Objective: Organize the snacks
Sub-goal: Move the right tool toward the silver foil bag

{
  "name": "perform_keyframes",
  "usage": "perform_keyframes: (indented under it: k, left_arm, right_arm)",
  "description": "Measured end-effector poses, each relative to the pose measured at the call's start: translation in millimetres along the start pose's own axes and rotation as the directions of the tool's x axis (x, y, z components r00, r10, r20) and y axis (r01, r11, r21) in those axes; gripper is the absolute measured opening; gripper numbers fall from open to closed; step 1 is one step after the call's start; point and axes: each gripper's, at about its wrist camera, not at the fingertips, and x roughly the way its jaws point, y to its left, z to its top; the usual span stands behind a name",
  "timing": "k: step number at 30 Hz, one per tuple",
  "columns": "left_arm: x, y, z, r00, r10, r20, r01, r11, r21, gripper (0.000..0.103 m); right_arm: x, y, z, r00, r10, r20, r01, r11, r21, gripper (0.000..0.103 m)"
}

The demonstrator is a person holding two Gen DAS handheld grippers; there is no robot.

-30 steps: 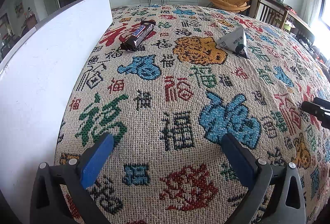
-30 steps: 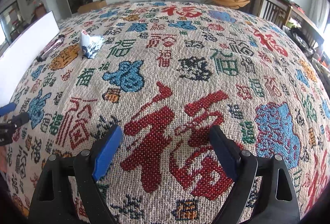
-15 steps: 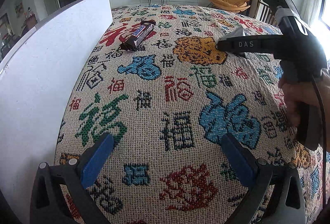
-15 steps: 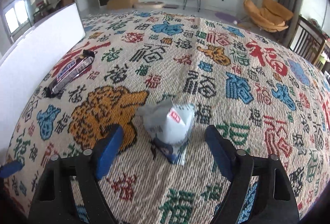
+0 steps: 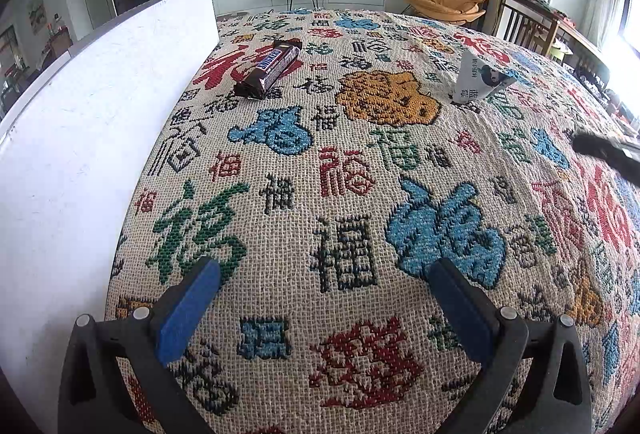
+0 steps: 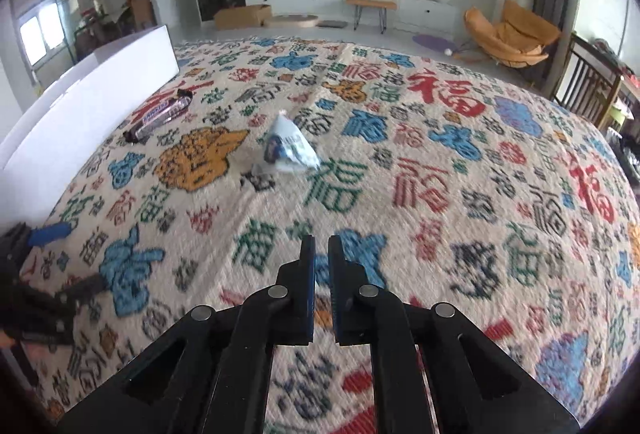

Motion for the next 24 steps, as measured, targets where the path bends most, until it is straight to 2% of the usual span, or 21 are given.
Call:
perform_keyframes:
  k: [3, 5, 6, 8, 9, 15, 18, 24]
  left_arm:
    - [-1, 0, 1, 1.0, 0.0, 0.0, 0.0, 1.0, 0.0, 0.103]
    - [-1, 1, 1, 1.0, 0.0, 0.0, 0.0, 1.0, 0.0, 0.103]
    - [-1, 1, 1, 1.0, 0.0, 0.0, 0.0, 1.0, 0.0, 0.103]
    - [0, 0, 0, 1.0, 0.0, 0.0, 0.0, 1.0, 0.0, 0.103]
    - [-1, 1, 1, 1.0, 0.0, 0.0, 0.0, 1.0, 0.0, 0.103]
    - [-2, 1, 2, 1.0, 0.0, 0.0, 0.0, 1.0, 0.0, 0.103]
    - [-2, 1, 2, 1.0, 0.0, 0.0, 0.0, 1.0, -0.001, 0.103]
    - [1, 0, 4, 1.0, 0.003, -0.001, -0.003, 1.0, 0.003, 0.103]
  right_arm:
    - [-16, -16, -28, 1.0, -0.016, -0.017, 0.016, 0.999, 0.038, 0.008]
    - [-22, -25, -43, 0.999, -0.03, -0.023, 0.032, 0.997, 0.071, 0.012]
    - [-23, -29, -49, 0.999, -0.034, -0.027, 0.037, 0.995, 0.089, 0.019]
    - [-22, -34, -60, 0.999, -0.036, -0.034, 0.041, 0.991, 0.128, 0.061]
    - [-22, -36, -65, 0.999, -0.04, -0.034, 0.045, 0.989, 0.138, 0.065]
    - [-19, -23, -70, 0.995, -0.1, -0.028, 0.102, 0.992, 0.08, 0.073]
    - [-17, -28, -71, 0.994, -0.102, -0.035, 0.105, 0.989, 0.105, 0.079]
    - [-16, -29, -70, 0.994, -0.107, -0.036, 0.11, 0.988, 0.107, 0.08]
